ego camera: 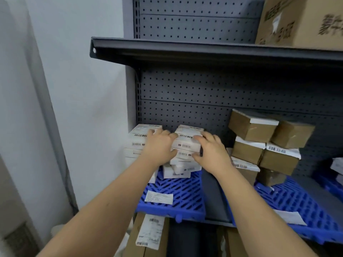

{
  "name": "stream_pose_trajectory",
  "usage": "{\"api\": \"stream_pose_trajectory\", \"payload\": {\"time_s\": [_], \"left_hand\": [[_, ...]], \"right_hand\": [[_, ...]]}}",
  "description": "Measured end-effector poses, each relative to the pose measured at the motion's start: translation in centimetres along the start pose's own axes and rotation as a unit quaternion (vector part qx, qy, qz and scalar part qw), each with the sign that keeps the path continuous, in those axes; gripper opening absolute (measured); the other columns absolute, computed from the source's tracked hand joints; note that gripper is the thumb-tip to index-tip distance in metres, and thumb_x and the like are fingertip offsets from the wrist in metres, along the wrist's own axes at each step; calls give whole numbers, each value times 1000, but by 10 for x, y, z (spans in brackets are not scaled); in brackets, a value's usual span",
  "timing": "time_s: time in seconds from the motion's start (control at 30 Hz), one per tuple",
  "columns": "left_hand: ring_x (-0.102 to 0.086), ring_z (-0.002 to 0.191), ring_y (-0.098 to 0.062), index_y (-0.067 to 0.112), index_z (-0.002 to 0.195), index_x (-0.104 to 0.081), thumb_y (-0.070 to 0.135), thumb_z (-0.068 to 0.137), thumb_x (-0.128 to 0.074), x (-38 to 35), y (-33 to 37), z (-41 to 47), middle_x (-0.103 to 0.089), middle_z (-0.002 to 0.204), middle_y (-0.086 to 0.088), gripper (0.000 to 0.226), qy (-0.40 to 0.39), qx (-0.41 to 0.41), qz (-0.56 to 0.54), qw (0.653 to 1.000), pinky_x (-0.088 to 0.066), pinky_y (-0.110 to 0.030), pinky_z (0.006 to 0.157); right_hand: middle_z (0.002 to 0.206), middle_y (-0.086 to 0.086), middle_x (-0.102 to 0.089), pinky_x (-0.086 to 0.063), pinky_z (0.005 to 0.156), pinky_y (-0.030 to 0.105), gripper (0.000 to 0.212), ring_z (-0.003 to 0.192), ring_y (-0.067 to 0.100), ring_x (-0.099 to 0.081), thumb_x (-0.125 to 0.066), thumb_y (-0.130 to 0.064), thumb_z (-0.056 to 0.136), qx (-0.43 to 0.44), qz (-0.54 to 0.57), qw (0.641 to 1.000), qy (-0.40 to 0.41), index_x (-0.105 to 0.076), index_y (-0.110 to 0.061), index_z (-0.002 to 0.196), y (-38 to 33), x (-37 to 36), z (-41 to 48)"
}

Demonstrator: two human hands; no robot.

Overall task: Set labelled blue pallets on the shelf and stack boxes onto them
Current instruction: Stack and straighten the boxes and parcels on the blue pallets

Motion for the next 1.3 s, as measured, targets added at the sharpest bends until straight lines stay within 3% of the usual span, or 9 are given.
{"api": "stream_pose_trajectory", "payload": {"time_s": [0.23, 0.33, 0.67, 0.77, 0.87, 0.97, 1.13, 1.2, 1.3], "left_hand": [[-47, 122, -21, 24, 131, -55, 51, 85, -60, -8, 19, -16, -60, 127, 2, 53, 77, 68, -44, 994, -24, -41, 101], [-51, 118, -21, 26, 127, -60, 50, 85, -63, -6, 22, -21, -63, 123, 3, 48, 107, 102, -58, 987, -24, -40, 101], [-47, 124, -19, 32, 133, -54, 44, 89, -63, -3, 16, -12, -60, 129, 9, 47, 65, 128, -57, 988, -22, -42, 104], [-50, 120, -24, 23, 128, -60, 28, 84, -71, -1, 18, -16, -62, 126, 4, 46, 117, 108, -112, 981, -29, -43, 105], [-50, 114, -12, 18, 126, -61, 11, 83, -71, -3, 22, -33, -60, 125, 4, 45, 187, 114, -251, 943, -35, -20, 103], [-47, 98, 13, 27, 130, -56, 9, 87, -65, -15, 31, -52, -53, 121, 16, 47, 184, 192, -392, 881, -31, 4, 83], [-47, 120, 6, 32, 131, -52, 11, 82, -67, -39, 34, -56, -54, 130, 11, 56, 172, 240, -533, 793, -38, -10, 97], [-52, 121, 2, 33, 134, -51, 15, 83, -68, -46, 35, -53, -59, 128, 15, 57, 142, 248, -576, 766, -45, -22, 101], [-59, 108, 10, 47, 112, -56, 2, 89, -64, -42, 36, -52, -66, 105, 31, 51, 142, 249, -622, 728, -47, -13, 89]], "right_hand": [[139, 5, -47, -40, 101, 33, 40, 121, 24, -48, -59, -13, 92, 36, 184, 981, 53, -56, -14, 132, 14, -16, 0], [140, 2, -46, -44, 99, 39, 40, 110, 26, -55, -59, -10, 92, 45, 226, 972, 46, -56, -15, 132, 17, -17, 1], [130, -2, -49, -45, 97, 35, 39, 114, 21, -48, -63, -10, 89, 55, 250, 962, 95, -61, -17, 127, 15, -18, -4], [137, -4, -44, -38, 101, 26, 44, 124, 14, -41, -64, -12, 89, 19, 284, 953, 105, -57, -22, 130, 20, -18, -8], [134, -9, -41, -32, 93, 8, 50, 119, 4, -42, -66, -12, 88, -43, 352, 928, 115, -51, -25, 134, 25, -21, -19], [129, -13, -42, -43, 92, 16, 53, 109, 3, -48, -67, -14, 87, -115, 411, 899, 99, -48, -28, 135, 24, -38, -28], [119, -11, -58, -51, 84, 14, 45, 107, 5, -57, -65, -4, 88, -190, 550, 805, 114, -56, -27, 125, 17, -48, -39], [116, -11, -60, -52, 82, 13, 42, 105, 4, -58, -63, -3, 88, -190, 561, 798, 116, -58, -29, 121, 16, -46, -41], [116, -11, -63, -52, 88, 20, 42, 107, 4, -59, -60, 1, 89, -181, 557, 802, 116, -60, -24, 122, 16, -46, -39]]}}
Point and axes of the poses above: each hand's wrist, its own z-axis towards the middle knuckle, its own x-axis out of the back of the hand, y = z × x, the point moved 5 cm from there along z, towards the middle knuckle
